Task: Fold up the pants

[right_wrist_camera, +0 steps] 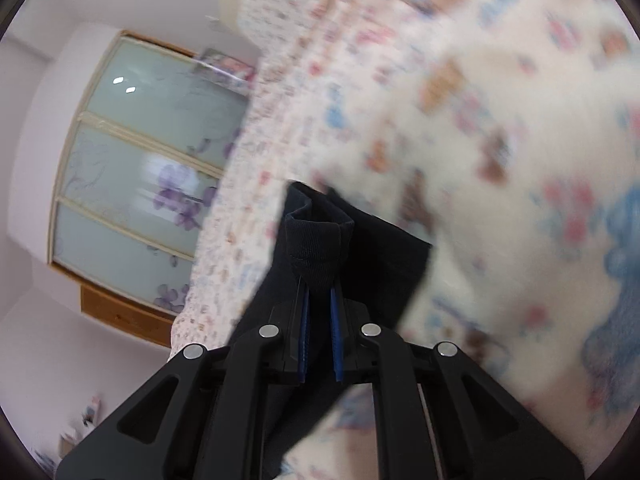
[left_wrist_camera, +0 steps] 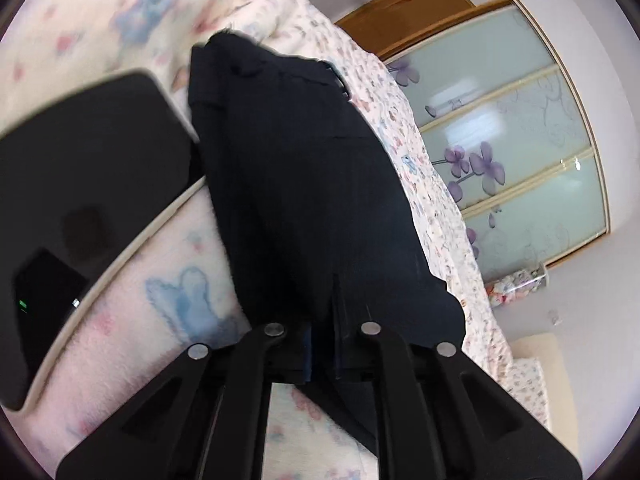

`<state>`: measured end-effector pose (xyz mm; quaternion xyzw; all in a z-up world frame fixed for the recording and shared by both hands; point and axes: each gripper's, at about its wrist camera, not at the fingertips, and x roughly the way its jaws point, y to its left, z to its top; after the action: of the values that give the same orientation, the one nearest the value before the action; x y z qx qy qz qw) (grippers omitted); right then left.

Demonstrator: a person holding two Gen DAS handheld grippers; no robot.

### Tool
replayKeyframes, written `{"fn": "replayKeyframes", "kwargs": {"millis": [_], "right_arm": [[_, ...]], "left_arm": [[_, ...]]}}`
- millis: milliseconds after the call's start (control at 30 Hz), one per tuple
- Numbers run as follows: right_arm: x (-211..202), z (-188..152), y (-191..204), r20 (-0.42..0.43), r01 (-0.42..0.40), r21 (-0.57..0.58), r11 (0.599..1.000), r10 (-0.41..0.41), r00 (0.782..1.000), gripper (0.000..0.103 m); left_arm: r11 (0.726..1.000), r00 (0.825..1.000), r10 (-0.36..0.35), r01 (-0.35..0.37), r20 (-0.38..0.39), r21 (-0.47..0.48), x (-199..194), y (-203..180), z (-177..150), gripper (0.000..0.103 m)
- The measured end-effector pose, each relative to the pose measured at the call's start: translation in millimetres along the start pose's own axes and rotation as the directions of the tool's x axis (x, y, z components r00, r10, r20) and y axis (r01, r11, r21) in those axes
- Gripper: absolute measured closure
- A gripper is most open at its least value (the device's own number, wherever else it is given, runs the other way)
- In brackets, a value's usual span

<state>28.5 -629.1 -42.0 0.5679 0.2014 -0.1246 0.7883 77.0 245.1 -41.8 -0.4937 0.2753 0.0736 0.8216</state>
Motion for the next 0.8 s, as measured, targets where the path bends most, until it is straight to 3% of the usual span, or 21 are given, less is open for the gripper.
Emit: {"fn": "replayKeyframes", "kwargs": {"millis": [67,167,200,233,300,400,500,667,800], "right_arm": [[0,1,-1,-0.005,-0.011,0.005,1.0,0.011,1.0,0.093],[-4,0,4,0.006,-0.015,-0.016,1.0,0.016,1.0,0.093],[-7,-2,4,0.014,-0.022,-0.012,1.0,0.022,1.0,0.093],[-11,-3,6,0.024,-0.038,-0.011,0.999,0.038,0.999,0.093],[-17,-5,13,0.047,-0.05,-0.035,0.998,0.051,0.998,0.093],[-19,-8,19,0.069,-0.018,-0.06,0.998,0.023,0.997,0.093],[-16,-11,10,0.06,0.035,-0.017,0.999,-0.033,0.998,0.093],[-14,-15,0,0.05,0.081,0.019,0.997,-0.082,0.995,0.093],[-22,-21,2,0.075,0.06,0.036,0.998,-0.063,0.995,0.093]], "left_arm": [[1.0,1.0,0.005,-0.006,0.031,0.022,-5,-5,0,0.089],[0.998,0.985,0.025,-0.034,0.171,0.05,-27,-13,-4,0.063],[0.997,0.973,0.044,-0.058,0.225,0.052,-37,-15,-5,0.051],[0.996,0.96,0.055,-0.073,0.274,0.058,-46,-17,-5,0.046],[0.992,0.923,0.046,-0.088,0.382,0.093,-64,-25,-9,0.043],[0.981,0.901,-0.017,-0.068,0.433,0.18,-77,-35,-15,0.04],[0.958,0.922,-0.114,0.004,0.37,0.286,-65,-59,-24,0.034],[0.923,0.973,-0.185,0.123,0.14,0.365,-30,-75,-35,0.027],[0.903,0.977,-0.215,0.195,0.009,0.382,-10,-87,-47,0.024]]}}
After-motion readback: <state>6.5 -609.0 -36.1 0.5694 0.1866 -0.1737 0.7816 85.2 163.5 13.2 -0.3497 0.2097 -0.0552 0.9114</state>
